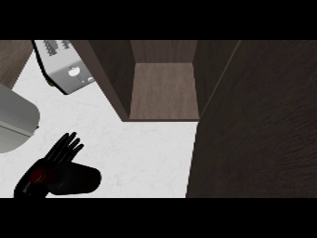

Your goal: Pick up the wine, place it into the cabinet and close the cabinet

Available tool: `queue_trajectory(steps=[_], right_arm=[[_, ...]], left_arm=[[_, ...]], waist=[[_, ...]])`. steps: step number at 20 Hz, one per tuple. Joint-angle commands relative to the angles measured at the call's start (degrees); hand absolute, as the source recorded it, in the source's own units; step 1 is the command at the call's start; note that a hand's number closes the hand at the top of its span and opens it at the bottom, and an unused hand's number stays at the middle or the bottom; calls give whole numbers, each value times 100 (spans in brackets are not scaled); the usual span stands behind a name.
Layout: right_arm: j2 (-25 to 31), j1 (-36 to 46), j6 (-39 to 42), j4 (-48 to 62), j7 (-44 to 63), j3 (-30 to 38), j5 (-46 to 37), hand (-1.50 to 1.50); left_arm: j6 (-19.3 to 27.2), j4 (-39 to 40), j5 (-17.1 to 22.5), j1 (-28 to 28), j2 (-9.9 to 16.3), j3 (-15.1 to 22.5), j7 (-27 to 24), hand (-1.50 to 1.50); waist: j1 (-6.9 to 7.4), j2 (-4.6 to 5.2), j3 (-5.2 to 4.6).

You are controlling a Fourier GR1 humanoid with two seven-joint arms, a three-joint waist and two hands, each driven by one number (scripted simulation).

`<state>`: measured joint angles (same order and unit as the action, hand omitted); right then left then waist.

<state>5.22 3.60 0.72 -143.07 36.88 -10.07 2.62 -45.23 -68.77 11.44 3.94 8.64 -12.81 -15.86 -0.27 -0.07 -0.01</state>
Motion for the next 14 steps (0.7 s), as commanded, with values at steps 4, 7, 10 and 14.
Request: queue_trajectory(steps=[4,7,10,14], right_arm=[[29,24,51,-347,-52,368,259,-150],[-158,202,-235,-646,455,-356,-370,-150],[109,-142,166,-493,108,452,477,-150],[111,334,-63,-774,734,341,380,-150]], left_arm=[[-152,760,-589,-54,-41,237,-1000,-150],[-164,941,-391,-293,112,154,-782,-150],[-103,1171,-588,-237,-52,291,-1314,-150],[-156,1490,-216,-691,-14,183,-939,-150]], waist=[[10,6,-2],[9,0,-5],[-2,4,-1],[-23,3,-6]])
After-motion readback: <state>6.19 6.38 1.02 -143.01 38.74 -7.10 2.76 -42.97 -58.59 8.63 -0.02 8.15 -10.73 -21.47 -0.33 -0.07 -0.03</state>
